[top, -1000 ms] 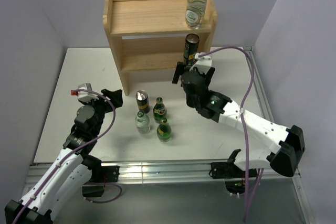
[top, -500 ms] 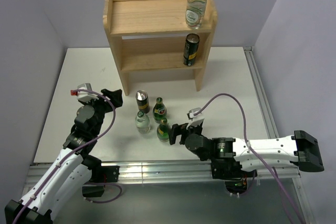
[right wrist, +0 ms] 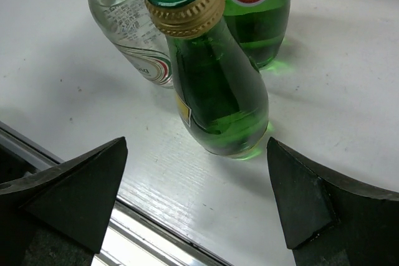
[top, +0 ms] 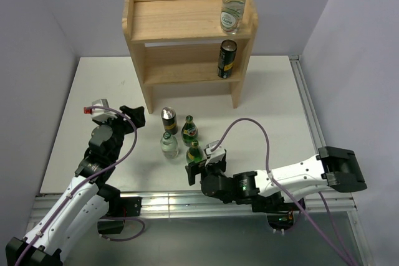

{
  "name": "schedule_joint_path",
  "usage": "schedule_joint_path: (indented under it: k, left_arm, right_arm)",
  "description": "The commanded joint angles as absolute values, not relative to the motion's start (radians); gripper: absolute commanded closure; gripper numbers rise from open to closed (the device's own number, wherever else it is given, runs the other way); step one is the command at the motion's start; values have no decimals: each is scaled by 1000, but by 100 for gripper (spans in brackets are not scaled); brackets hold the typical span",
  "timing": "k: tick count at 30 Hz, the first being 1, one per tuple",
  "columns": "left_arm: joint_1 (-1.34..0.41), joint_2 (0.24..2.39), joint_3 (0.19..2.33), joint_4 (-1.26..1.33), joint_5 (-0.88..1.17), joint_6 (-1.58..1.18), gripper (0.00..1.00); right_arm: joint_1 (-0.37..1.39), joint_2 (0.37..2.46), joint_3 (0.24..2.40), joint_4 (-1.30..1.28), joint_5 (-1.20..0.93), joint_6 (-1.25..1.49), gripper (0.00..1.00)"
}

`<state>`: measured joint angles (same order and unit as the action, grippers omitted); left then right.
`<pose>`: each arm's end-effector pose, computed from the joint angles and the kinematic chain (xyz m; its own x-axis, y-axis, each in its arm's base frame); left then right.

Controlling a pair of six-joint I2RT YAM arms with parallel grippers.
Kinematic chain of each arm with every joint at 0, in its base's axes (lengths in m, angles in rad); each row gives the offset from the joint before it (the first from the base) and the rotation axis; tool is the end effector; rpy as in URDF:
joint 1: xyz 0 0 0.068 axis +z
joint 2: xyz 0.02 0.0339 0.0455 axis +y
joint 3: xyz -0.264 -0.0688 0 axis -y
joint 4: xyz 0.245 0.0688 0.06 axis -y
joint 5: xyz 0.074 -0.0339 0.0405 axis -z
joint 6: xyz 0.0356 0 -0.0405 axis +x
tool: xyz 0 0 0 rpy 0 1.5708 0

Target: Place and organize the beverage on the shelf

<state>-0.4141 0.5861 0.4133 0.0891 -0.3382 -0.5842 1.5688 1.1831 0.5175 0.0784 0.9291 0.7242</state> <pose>0.1503 -0.0531 0.2675 -0.1063 -0.5216 -0.8465 0.0219 0.8499 -0.5265 0.0290 0.2292 0.2010 -0.3965 0.0276 -0.9176 -0.4466 0.8675 0.2191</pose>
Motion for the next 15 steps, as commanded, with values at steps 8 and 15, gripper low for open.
schedule_joint_path:
  k: [8,15]
  left_arm:
    - [-420,583,417,115,-339,-574,1]
    - [-420,589,417,120,-341,-569,1]
  right_arm:
    - [1445,1245,431,416,848,661,0]
    - [1401,1390,472,486,804,637,0]
